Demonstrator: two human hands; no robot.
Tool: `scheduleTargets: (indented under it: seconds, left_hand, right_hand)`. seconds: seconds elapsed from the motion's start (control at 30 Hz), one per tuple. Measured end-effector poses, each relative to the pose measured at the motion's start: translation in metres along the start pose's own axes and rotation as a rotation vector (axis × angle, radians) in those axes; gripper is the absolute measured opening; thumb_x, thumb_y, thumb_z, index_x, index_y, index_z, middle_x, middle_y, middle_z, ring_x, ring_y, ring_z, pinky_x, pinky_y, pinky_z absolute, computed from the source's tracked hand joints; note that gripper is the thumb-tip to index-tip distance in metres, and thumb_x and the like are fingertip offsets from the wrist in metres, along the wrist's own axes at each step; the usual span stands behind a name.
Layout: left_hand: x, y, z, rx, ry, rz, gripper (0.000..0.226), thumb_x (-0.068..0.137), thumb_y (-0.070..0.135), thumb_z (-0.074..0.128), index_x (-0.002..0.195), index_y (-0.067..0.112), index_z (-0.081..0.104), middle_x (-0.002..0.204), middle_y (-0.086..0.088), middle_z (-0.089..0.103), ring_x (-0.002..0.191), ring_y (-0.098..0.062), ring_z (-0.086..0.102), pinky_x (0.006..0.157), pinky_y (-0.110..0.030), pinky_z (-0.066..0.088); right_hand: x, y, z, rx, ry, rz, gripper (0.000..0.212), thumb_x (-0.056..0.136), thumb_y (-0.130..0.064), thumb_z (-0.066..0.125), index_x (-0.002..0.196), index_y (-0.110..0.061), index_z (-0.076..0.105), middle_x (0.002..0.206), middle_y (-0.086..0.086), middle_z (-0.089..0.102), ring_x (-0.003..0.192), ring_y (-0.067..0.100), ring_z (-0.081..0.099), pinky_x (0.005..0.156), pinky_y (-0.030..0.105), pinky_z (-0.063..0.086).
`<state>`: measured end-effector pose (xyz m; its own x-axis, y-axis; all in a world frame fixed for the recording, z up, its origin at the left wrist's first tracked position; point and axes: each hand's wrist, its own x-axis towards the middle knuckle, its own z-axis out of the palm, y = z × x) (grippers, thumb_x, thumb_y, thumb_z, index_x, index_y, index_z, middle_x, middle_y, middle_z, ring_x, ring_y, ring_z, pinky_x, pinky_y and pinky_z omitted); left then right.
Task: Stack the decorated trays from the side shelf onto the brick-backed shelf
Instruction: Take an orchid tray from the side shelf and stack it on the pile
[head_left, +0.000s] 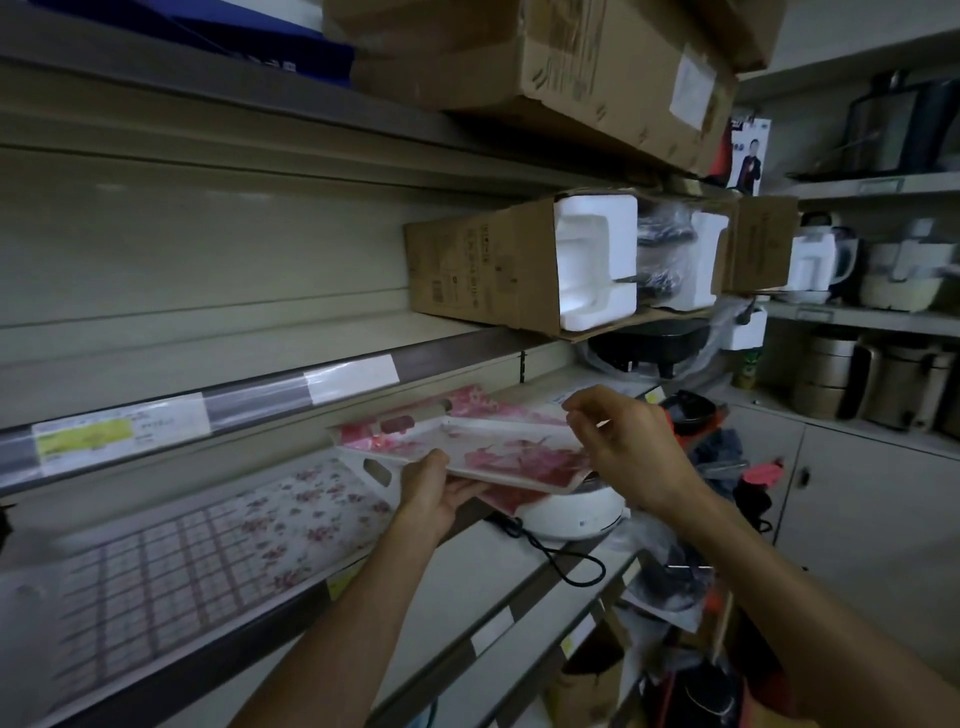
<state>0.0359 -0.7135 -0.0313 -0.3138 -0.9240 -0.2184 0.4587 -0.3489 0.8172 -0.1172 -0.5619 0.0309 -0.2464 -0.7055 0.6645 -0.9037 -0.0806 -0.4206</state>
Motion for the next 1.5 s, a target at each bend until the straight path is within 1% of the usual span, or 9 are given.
scheduleTargets:
  seconds: [0.4, 0.47, 0.57, 0.73, 0.93, 1.1, 1.2, 1.37, 1.5]
  left_hand:
    - [-0.036, 0.040, -0.061, 0.186, 0.051, 0.102, 0.023, 0.095, 0.003, 0.044, 0.104, 0.005, 0.065, 0.091, -0.017, 0.074, 0.080, -0.035, 0.072, 0.063, -0.042, 0.060]
    - [-0.045, 0.045, -0.073, 0.226, 0.081, 0.123, 0.026, 0.098, 0.008, 0.044, 0.114, 0.003, 0.064, 0.104, -0.020, 0.071, 0.091, -0.036, 0.069, 0.075, -0.045, 0.058]
    - [-0.054, 0.047, -0.095, 0.268, 0.100, 0.136, 0.029, 0.100, 0.014, 0.047, 0.122, 0.001, 0.062, 0.114, -0.022, 0.068, 0.098, -0.036, 0.067, 0.089, -0.047, 0.053]
    - [-0.079, 0.046, -0.119, 0.256, 0.096, 0.133, 0.024, 0.101, 0.023, 0.048, 0.103, 0.009, 0.067, 0.086, -0.011, 0.077, 0.072, -0.027, 0.075, 0.059, -0.034, 0.059]
    - [-0.106, 0.039, -0.136, 0.312, 0.139, 0.165, 0.038, 0.101, 0.028, 0.048, 0.124, 0.002, 0.062, 0.118, -0.022, 0.067, 0.109, -0.038, 0.064, 0.100, -0.047, 0.048]
    - [-0.132, 0.028, -0.145, 0.350, 0.177, 0.195, 0.041, 0.100, 0.032, 0.049, 0.126, 0.003, 0.061, 0.120, -0.021, 0.067, 0.109, -0.037, 0.064, 0.104, -0.053, 0.045]
    - [-0.154, 0.022, -0.152, 0.366, 0.179, 0.206, 0.042, 0.100, 0.033, 0.049, 0.126, 0.003, 0.061, 0.120, -0.021, 0.067, 0.109, -0.038, 0.064, 0.103, -0.054, 0.045]
    - [-0.197, 0.008, -0.173, 0.371, 0.220, 0.262, 0.029, 0.099, 0.036, 0.050, 0.116, 0.018, 0.066, 0.111, -0.005, 0.071, 0.096, -0.024, 0.069, 0.085, -0.035, 0.053]
    - [-0.227, -0.004, -0.195, 0.312, 0.315, 0.331, 0.018, 0.098, 0.033, 0.052, 0.086, 0.032, 0.065, 0.070, 0.017, 0.074, 0.061, 0.000, 0.070, 0.057, -0.021, 0.053]
  right_hand:
    - [0.034, 0.020, 0.015, -0.043, -0.189, 0.153, 0.019, 0.093, -0.023, 0.054, 0.077, -0.026, 0.062, 0.073, -0.010, 0.061, 0.074, 0.016, 0.062, 0.060, 0.018, 0.039]
    - [0.034, 0.022, 0.023, -0.072, -0.241, 0.153, 0.023, 0.093, -0.025, 0.055, 0.070, -0.028, 0.057, 0.069, -0.009, 0.061, 0.073, 0.021, 0.063, 0.056, 0.019, 0.037]
    - [0.030, 0.027, 0.036, -0.079, -0.314, 0.209, 0.020, 0.094, -0.033, 0.055, 0.101, -0.017, 0.066, 0.101, 0.005, 0.068, 0.085, 0.020, 0.060, 0.069, 0.024, 0.041]
    - [0.015, 0.022, 0.051, 0.016, -0.394, 0.351, 0.038, 0.096, -0.037, 0.053, 0.123, -0.010, 0.057, 0.117, 0.009, 0.062, 0.097, 0.022, 0.054, 0.081, 0.028, 0.042]
    - [-0.014, 0.007, 0.054, 0.223, -0.396, 0.372, 0.035, 0.101, -0.028, 0.043, 0.119, -0.002, 0.058, 0.115, 0.013, 0.063, 0.100, 0.027, 0.060, 0.085, 0.035, 0.052]
    - [-0.033, -0.003, 0.050, 0.274, -0.382, 0.357, 0.030, 0.103, -0.024, 0.039, 0.116, -0.003, 0.056, 0.100, 0.006, 0.060, 0.078, 0.012, 0.057, 0.056, 0.020, 0.043]
    - [-0.049, -0.006, 0.050, 0.296, -0.384, 0.350, 0.030, 0.103, -0.024, 0.039, 0.111, -0.001, 0.057, 0.103, 0.011, 0.062, 0.084, 0.019, 0.059, 0.064, 0.026, 0.044]
    - [-0.089, -0.017, 0.056, 0.402, -0.381, 0.332, 0.023, 0.103, -0.023, 0.039, 0.106, -0.008, 0.057, 0.094, 0.000, 0.060, 0.080, 0.011, 0.057, 0.059, 0.020, 0.041]
    - [-0.119, -0.035, 0.065, 0.395, -0.359, 0.300, 0.018, 0.103, -0.025, 0.040, 0.096, -0.013, 0.052, 0.080, -0.008, 0.054, 0.072, 0.008, 0.053, 0.053, 0.015, 0.034]
